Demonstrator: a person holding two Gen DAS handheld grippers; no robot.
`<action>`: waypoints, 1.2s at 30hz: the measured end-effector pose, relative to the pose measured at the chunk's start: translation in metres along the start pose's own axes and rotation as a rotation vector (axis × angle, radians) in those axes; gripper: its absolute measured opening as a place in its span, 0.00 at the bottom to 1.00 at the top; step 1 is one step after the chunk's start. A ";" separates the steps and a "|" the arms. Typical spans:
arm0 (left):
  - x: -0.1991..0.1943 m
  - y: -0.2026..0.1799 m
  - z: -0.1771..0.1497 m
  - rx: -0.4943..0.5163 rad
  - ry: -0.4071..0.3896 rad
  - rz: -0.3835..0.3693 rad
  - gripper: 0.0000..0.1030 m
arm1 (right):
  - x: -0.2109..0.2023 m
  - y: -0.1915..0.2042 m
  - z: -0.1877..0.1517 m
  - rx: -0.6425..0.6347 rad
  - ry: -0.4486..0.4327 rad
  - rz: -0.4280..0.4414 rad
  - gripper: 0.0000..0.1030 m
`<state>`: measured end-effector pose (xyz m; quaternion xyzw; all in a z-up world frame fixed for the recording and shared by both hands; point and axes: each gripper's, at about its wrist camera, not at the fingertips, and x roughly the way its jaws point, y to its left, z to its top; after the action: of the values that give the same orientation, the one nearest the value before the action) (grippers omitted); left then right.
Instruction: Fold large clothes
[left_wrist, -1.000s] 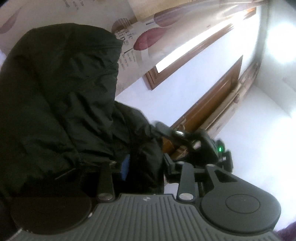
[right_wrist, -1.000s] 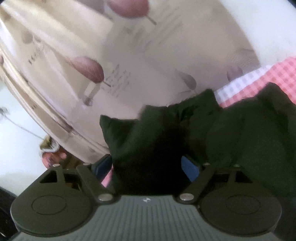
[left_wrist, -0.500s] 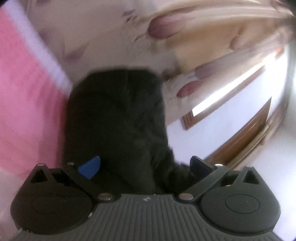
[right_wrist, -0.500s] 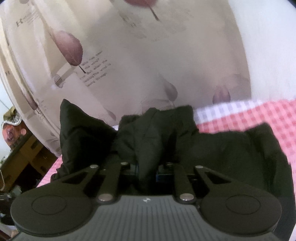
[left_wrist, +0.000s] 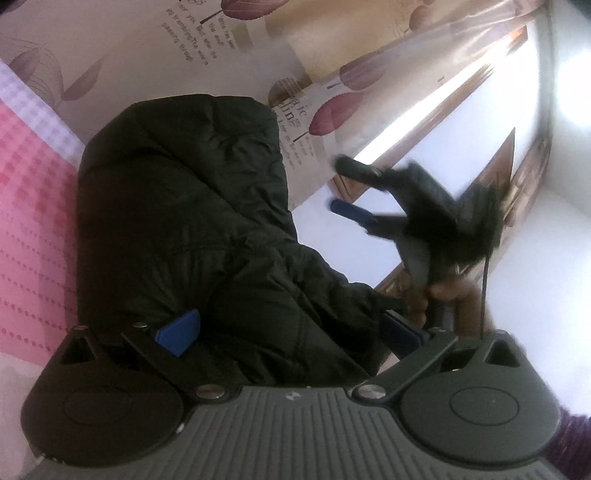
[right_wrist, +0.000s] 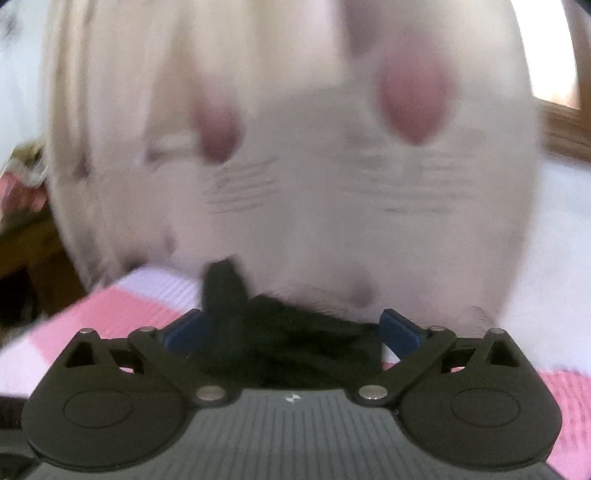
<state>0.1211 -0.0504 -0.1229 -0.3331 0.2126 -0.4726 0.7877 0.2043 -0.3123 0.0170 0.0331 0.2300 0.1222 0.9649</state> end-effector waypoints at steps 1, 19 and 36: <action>-0.002 0.000 0.000 0.005 -0.002 0.004 0.99 | 0.019 0.010 0.001 -0.014 0.071 0.031 0.99; -0.018 -0.006 0.008 0.018 0.011 0.200 1.00 | -0.043 -0.051 -0.015 -0.068 0.034 -0.067 0.08; 0.034 -0.023 -0.011 0.136 0.117 0.237 1.00 | -0.076 -0.180 -0.111 0.507 0.127 0.012 1.00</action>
<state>0.1164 -0.0919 -0.1145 -0.2235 0.2635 -0.4082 0.8450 0.1278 -0.5046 -0.0709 0.2677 0.3134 0.0680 0.9086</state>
